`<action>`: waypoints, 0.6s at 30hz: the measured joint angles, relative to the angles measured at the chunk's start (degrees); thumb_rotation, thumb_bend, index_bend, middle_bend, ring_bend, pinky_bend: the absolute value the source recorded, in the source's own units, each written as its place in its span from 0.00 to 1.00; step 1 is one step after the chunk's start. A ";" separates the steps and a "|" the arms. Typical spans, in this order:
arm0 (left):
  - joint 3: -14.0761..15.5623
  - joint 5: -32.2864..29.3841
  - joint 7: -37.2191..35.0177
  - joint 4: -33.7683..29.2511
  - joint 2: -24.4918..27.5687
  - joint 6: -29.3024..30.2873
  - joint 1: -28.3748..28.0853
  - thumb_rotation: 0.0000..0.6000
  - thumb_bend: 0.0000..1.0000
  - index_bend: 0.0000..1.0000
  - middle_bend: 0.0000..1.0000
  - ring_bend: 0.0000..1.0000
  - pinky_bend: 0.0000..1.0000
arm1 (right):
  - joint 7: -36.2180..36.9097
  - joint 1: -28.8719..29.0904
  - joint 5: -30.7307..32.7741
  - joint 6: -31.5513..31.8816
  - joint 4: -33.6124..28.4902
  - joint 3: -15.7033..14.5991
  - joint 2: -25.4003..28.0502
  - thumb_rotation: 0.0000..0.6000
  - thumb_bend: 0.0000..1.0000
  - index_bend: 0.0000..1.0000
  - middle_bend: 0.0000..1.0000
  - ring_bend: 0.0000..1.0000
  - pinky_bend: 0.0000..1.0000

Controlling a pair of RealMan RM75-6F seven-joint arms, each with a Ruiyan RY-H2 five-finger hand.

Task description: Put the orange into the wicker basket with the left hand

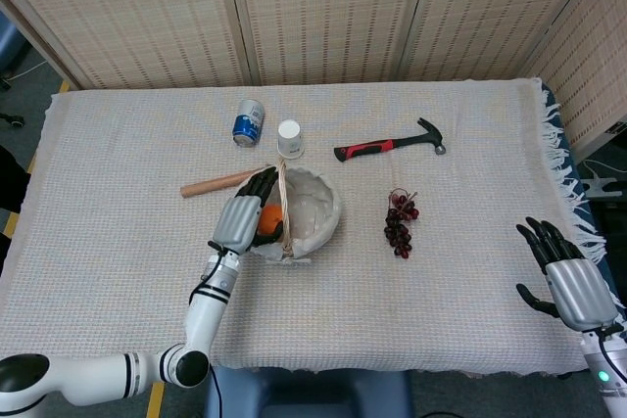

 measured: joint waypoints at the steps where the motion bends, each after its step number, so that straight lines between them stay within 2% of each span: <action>1: 0.11 0.05 0.06 0.01 0.14 0.06 0.01 1.00 0.36 0.00 0.00 0.02 0.16 | 0.00 0.01 0.04 -0.01 -0.03 0.02 0.02 1.00 0.19 0.00 0.00 0.00 0.24; 5: 0.49 0.07 1.49 -0.06 0.81 0.70 0.11 1.00 0.37 0.01 0.00 0.04 0.16 | 0.20 0.00 0.05 -0.02 0.01 0.01 0.07 1.00 0.19 0.00 0.00 0.00 0.24; 7: 1.09 0.28 3.74 -0.02 1.67 1.23 0.15 1.00 0.40 0.06 0.05 0.11 0.18 | 0.32 0.02 0.04 -0.09 0.01 -0.02 0.13 1.00 0.19 0.00 0.00 0.00 0.24; 10: 3.09 1.82 9.00 0.52 3.94 2.48 0.36 1.00 0.45 0.10 0.11 0.16 0.21 | 0.49 0.03 0.02 -0.14 -0.05 -0.06 0.23 1.00 0.19 0.00 0.00 0.00 0.24; 15: 10.41 6.85 19.18 1.68 12.41 3.61 2.03 1.00 0.46 0.11 0.12 0.16 0.22 | 0.32 0.01 0.01 -0.11 -0.16 -0.07 0.18 1.00 0.19 0.00 0.00 0.00 0.24; 18: 15.27 8.84 20.81 1.44 18.86 3.29 4.28 1.00 0.46 0.11 0.12 0.16 0.22 | -0.39 0.04 0.29 -0.24 -0.28 0.00 -0.02 1.00 0.19 0.00 0.00 0.00 0.24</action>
